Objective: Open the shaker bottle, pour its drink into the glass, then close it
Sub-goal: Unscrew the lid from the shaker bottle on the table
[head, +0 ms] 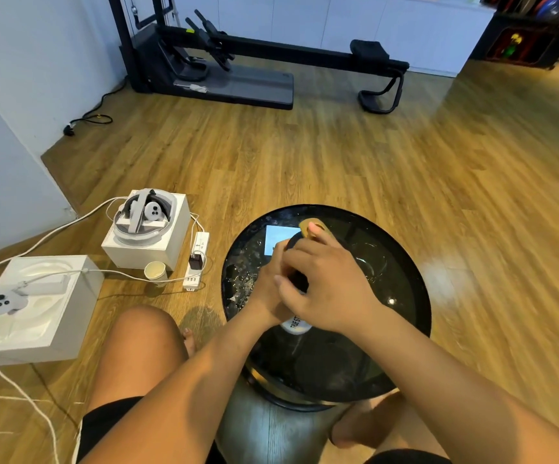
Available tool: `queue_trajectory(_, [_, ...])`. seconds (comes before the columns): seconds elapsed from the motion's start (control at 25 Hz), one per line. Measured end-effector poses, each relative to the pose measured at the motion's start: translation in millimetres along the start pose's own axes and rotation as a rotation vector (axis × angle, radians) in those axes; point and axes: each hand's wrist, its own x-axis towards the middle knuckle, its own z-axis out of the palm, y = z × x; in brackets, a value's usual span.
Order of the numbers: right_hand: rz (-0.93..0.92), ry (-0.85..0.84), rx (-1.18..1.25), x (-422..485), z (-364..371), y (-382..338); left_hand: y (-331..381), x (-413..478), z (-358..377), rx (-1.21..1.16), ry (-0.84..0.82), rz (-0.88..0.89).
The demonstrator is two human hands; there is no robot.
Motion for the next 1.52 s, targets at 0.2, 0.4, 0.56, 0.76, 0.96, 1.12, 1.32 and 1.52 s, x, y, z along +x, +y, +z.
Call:
queue_trajectory(0.2, [0.293, -0.148, -0.285, 18.9, -2.0, 8.4, 9.2, -0.3, -3.4, -0.090, -0.062, -0.065])
queue_trajectory(0.4, [0.201, -0.177, -0.145, 20.1, 2.2, 9.3, -5.0, 0.0, -2.1, -0.057, -0.118, -0.085])
queue_trajectory(0.56, [0.046, -0.116, -0.075, 13.9, 4.8, 1.5, -7.5, 4.0, 4.4, 0.061, -0.129, -0.023])
queue_trajectory(0.76, [-0.022, -0.055, 0.045, 6.0, -2.5, 5.8, -1.9, 0.2, -1.4, 0.094, -0.084, -0.012])
queue_trajectory(0.96, [0.314, -0.212, -0.294, 16.9, -2.2, 14.5, 7.2, 5.1, -1.3, -0.096, -0.048, -0.017])
queue_trajectory(1.12, [0.203, -0.171, -0.031, 24.9, -2.6, 0.0, 4.7, 0.3, -0.1, -0.046, -0.021, 0.171])
queue_trajectory(1.32, [0.062, 0.050, 0.033, 5.0, -0.2, -7.1, -2.1, 0.1, -0.6, 0.015, -0.051, 0.158])
queue_trajectory(1.52, [0.339, -0.195, -0.308, 19.2, -2.5, 13.3, 5.7, 2.7, 0.7, -0.034, -0.012, -0.086])
